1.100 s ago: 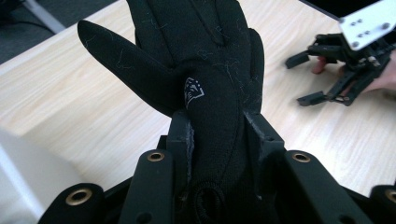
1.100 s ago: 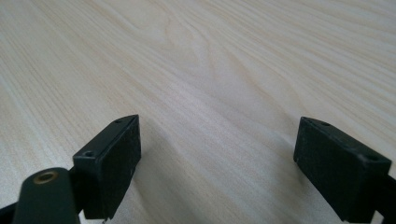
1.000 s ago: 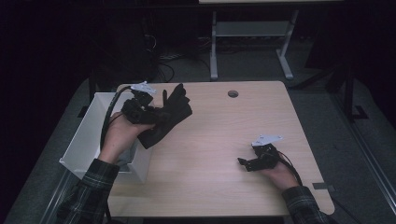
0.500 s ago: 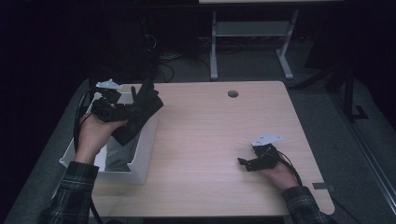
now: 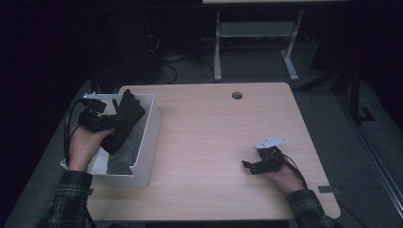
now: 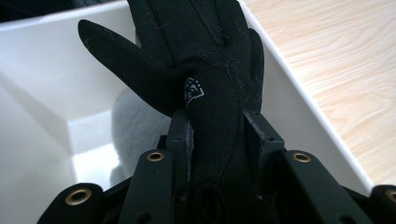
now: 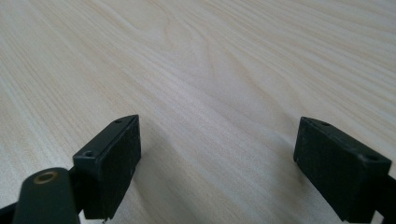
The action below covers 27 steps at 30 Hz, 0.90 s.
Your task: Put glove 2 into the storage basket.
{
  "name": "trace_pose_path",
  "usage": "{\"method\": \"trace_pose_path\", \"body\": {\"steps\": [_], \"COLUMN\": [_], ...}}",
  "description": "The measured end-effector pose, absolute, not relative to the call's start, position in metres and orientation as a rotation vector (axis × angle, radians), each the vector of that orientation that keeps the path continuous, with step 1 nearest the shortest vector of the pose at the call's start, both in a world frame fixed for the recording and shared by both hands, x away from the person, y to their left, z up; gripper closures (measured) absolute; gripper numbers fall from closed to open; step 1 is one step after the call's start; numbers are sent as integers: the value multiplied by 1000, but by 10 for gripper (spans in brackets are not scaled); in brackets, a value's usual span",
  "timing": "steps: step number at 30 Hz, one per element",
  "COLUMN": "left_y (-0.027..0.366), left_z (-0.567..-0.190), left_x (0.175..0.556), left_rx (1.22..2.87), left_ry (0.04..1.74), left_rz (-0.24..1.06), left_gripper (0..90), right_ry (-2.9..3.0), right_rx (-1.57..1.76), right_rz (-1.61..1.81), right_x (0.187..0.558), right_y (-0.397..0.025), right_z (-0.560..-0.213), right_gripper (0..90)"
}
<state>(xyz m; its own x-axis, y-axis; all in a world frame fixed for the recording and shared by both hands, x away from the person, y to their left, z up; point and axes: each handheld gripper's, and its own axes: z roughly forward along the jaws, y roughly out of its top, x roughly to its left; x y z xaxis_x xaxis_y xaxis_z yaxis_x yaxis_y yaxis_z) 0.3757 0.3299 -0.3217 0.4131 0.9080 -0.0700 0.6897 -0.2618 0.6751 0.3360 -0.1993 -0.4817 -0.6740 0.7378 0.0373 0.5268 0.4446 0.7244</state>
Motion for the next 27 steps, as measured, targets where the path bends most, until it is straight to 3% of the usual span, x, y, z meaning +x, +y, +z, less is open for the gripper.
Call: {"method": "trace_pose_path", "body": {"steps": [16,27], "left_y": [341,342], "left_z": [-367,-375], "left_x": [384,386], "left_rx": [2024,2047], "left_ry": [1451,1476], "left_rz": [412,436], "left_gripper": [636,486], "right_ry": [2415,2415], "right_rx": [1089,1090], "right_rz": [1061,1060], "right_x": [336,336], "right_y": [-199,-199], "right_z": [-482,-482], "right_gripper": [147,147]}}
